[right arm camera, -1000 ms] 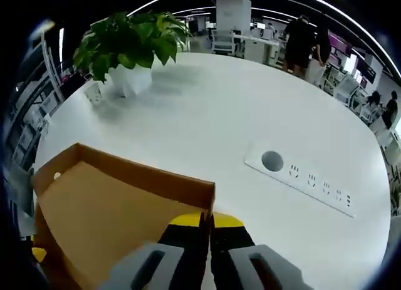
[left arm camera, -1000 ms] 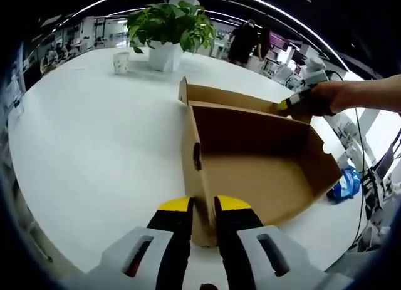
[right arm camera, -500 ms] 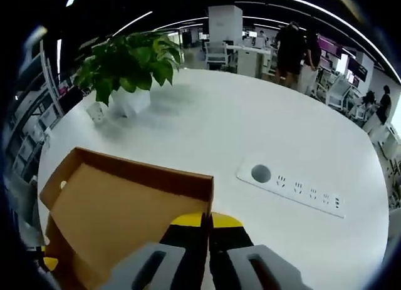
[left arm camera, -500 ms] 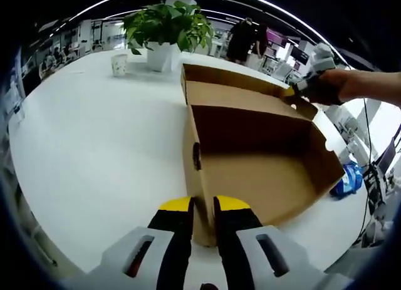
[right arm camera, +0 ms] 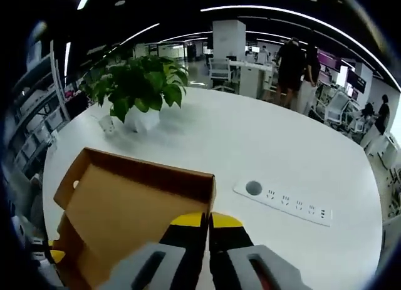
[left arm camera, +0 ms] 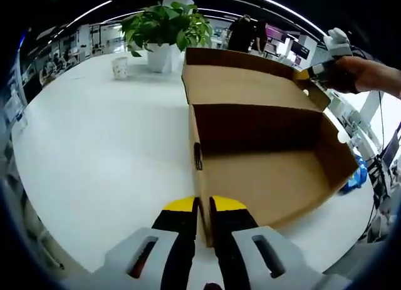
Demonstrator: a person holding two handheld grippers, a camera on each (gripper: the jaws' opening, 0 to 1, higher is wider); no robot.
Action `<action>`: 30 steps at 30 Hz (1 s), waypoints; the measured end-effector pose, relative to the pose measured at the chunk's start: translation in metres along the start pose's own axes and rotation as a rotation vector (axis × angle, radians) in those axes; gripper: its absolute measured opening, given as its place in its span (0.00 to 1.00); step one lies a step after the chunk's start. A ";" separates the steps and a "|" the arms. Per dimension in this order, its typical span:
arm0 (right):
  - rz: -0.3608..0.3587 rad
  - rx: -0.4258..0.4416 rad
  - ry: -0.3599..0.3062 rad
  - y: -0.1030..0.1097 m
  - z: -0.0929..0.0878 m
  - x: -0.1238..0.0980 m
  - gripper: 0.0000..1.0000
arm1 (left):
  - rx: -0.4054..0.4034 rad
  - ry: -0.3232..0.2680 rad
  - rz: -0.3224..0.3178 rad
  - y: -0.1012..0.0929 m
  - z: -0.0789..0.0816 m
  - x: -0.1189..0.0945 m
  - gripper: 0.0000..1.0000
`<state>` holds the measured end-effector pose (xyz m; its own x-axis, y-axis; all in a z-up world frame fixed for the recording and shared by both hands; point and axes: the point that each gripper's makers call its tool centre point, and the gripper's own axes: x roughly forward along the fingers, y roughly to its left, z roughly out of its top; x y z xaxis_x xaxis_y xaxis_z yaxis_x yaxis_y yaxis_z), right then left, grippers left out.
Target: Operate the shoe box by opening the lid, removing the specified soft item, and placing it in the target area until the item is outside and the box remains undamaged.
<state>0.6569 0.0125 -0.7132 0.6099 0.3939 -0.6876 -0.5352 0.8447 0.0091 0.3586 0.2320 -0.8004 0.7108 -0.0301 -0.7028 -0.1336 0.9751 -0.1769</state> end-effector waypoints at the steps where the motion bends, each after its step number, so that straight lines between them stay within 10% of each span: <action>1: -0.004 -0.023 -0.004 0.001 0.000 -0.005 0.00 | 0.002 0.001 0.003 0.001 0.000 0.000 0.05; 11: -0.034 -0.187 -0.045 0.014 -0.007 -0.034 0.00 | 0.043 0.025 0.029 -0.001 -0.003 -0.003 0.04; 30: -0.084 -0.220 -0.109 0.019 -0.013 -0.083 0.00 | 0.083 0.047 0.052 -0.004 -0.004 -0.004 0.03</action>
<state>0.5890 -0.0090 -0.6652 0.7107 0.3720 -0.5971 -0.5869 0.7815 -0.2117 0.3534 0.2272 -0.7996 0.6712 0.0125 -0.7412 -0.1101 0.9905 -0.0830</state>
